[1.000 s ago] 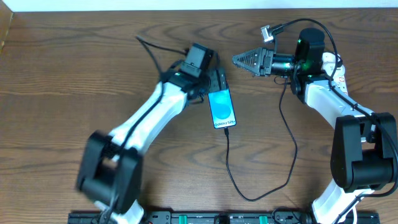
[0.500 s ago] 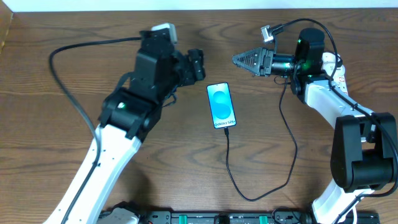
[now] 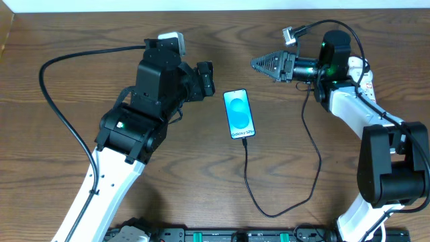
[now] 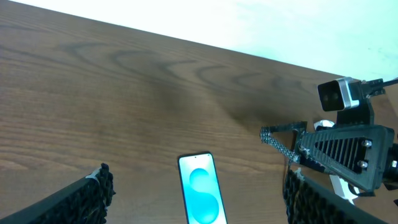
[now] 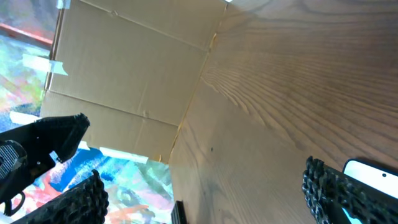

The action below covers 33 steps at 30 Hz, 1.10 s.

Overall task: Plug charger to phone and switch on socket
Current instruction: 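Lift the left gripper away from the phone, then move the right gripper over to the white power strip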

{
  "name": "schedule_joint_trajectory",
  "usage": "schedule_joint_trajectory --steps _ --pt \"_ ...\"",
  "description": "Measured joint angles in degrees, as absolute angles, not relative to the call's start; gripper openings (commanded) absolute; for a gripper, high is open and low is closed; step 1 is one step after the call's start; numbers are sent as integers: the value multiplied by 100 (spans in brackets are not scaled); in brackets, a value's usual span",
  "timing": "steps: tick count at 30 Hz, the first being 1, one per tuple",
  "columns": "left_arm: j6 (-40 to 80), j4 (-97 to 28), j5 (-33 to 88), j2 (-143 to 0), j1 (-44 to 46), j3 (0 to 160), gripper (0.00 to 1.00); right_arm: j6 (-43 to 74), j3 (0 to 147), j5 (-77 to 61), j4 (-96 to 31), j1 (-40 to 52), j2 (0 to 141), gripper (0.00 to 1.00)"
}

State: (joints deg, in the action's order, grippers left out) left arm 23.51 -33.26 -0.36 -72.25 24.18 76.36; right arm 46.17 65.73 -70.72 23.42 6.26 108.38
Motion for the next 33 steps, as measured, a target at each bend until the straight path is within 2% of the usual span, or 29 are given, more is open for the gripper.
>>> schedule_joint_trajectory --steps 9,19,25,30,33 --pt "2349 -3326 -36 -7225 2418 7636 89 4652 6694 -7107 2368 375 10840 99" --pt "2349 -3326 -36 -7223 2418 7636 89 5240 7769 -7004 2388 -224 10840 99" --pt "2349 -3326 -36 -7223 2418 7636 89 6171 7828 -6086 2379 -355 10840 99" --pt "2346 -3326 -36 -7225 2418 7636 89 5964 7837 -5369 1922 -252 10840 99" --pt "2346 -3326 -38 -7223 2418 7636 89 5583 7874 -4687 952 -207 10840 99"
